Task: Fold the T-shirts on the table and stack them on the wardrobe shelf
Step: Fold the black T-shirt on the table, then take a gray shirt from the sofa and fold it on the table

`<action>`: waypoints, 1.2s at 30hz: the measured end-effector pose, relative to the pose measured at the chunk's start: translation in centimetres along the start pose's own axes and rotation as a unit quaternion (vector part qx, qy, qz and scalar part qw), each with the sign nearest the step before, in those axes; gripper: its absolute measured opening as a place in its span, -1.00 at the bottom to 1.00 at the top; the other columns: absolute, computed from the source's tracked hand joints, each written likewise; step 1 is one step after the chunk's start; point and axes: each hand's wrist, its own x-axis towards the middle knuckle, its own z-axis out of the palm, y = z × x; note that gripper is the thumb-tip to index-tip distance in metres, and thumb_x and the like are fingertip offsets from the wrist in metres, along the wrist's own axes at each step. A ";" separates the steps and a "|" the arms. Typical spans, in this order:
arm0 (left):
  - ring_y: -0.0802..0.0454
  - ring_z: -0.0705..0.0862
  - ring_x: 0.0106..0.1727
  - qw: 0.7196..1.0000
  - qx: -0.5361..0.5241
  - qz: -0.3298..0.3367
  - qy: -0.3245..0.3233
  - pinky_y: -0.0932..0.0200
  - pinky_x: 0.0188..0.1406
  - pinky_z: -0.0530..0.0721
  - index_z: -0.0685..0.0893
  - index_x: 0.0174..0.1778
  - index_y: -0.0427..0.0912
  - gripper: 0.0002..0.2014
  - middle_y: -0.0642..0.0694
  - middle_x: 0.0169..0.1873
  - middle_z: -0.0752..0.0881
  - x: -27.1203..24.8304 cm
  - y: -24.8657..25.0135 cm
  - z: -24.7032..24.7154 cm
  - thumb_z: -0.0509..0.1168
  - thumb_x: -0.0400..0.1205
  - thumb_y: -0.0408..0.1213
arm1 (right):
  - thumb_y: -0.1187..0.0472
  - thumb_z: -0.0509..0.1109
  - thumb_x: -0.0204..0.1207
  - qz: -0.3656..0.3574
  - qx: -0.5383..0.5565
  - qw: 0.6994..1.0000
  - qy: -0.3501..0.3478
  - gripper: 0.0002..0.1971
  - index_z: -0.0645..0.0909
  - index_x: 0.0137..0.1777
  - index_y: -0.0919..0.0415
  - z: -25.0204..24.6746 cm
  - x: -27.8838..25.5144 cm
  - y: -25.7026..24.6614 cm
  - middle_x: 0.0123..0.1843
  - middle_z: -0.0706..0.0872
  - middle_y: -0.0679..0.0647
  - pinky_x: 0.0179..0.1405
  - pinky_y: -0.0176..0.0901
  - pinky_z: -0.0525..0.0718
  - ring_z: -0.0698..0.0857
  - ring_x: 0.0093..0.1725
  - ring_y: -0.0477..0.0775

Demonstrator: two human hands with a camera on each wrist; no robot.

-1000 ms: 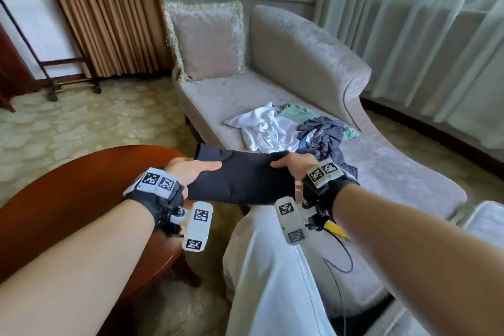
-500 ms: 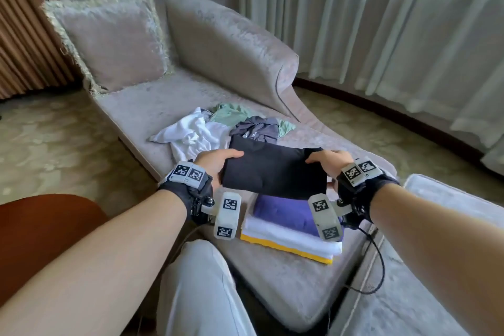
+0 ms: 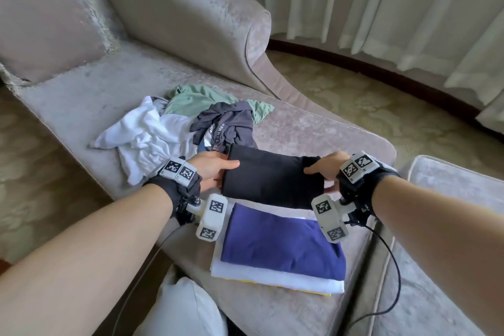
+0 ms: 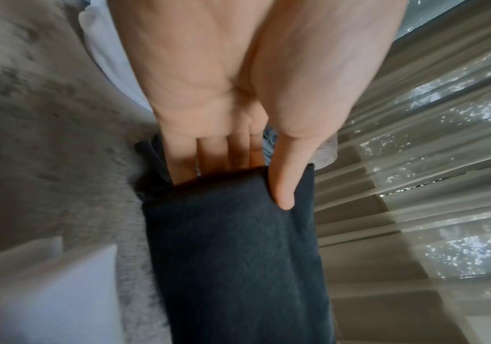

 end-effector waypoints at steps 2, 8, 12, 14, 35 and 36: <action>-0.16 0.80 0.06 0.999 0.026 -0.026 -0.019 -0.04 -0.06 0.77 0.61 0.28 -0.34 -0.66 -0.26 0.06 0.81 1.3 -0.9 -0.2 0.42 0.59 -0.46 | 0.35 0.56 0.43 0.018 -0.023 1.000 -0.008 -0.75 0.59 0.04 0.36 0.5 1.2 0.4 -0.09 0.65 0.23 0.04 0.38 0.71 0.64 -0.24 0.21; -0.10 0.80 -0.04 0.992 0.078 -0.086 -0.040 -0.03 -0.05 0.77 0.61 0.12 -0.29 -0.80 -0.24 0.03 0.81 3.0 -4.4 0.2 0.41 0.61 -0.43 | 0.29 0.45 0.56 0.051 -0.151 0.987 -0.035 -0.80 0.51 0.04 0.38 1.5 3.1 1.7 -0.05 0.60 0.26 -0.06 0.19 0.70 0.64 -0.23 0.26; -0.12 0.79 0.03 0.991 0.100 -0.082 -0.037 0.03 -0.11 0.78 0.64 0.21 -0.29 -0.67 -0.25 0.08 0.80 3.5 -5.6 -0.3 0.48 0.57 -0.28 | 0.31 0.39 0.60 0.045 -0.226 0.970 -0.071 -0.72 0.53 0.26 0.40 2.0 3.5 1.1 0.11 0.59 0.29 0.20 0.21 0.63 0.60 -0.02 0.24; -0.09 0.79 0.05 0.993 0.094 -0.069 -0.026 0.06 -0.05 0.78 0.65 0.20 -0.22 -0.67 -0.20 0.10 0.80 3.7 -5.4 -0.7 0.49 0.56 -0.22 | 0.31 0.33 0.65 0.034 -0.262 0.961 -0.076 -0.69 0.51 0.35 0.40 2.2 3.1 0.2 0.23 0.57 0.29 0.21 0.15 0.58 0.58 0.09 0.24; 0.21 0.49 0.46 0.994 -0.073 0.064 -0.046 -0.11 0.53 0.35 0.45 0.54 0.01 -0.57 0.13 0.32 0.61 3.3 1.8 -1.8 0.25 0.72 -0.16 | -0.17 0.19 0.66 -0.213 -0.578 0.760 -0.208 -0.39 0.28 0.65 0.06 11.8 4.3 -5.7 0.67 0.29 0.03 0.59 -0.08 0.09 0.23 0.65 0.09; 0.19 0.49 0.46 0.992 -0.091 0.077 -0.046 -0.13 0.55 0.34 0.43 0.56 -0.02 -0.57 0.11 0.35 0.60 3.0 2.4 -1.9 0.23 0.73 -0.18 | -0.18 0.20 0.66 -0.214 -0.583 0.755 -0.210 -0.37 0.28 0.65 0.07 11.9 4.4 -5.6 0.67 0.30 0.05 0.61 -0.05 0.11 0.24 0.64 0.11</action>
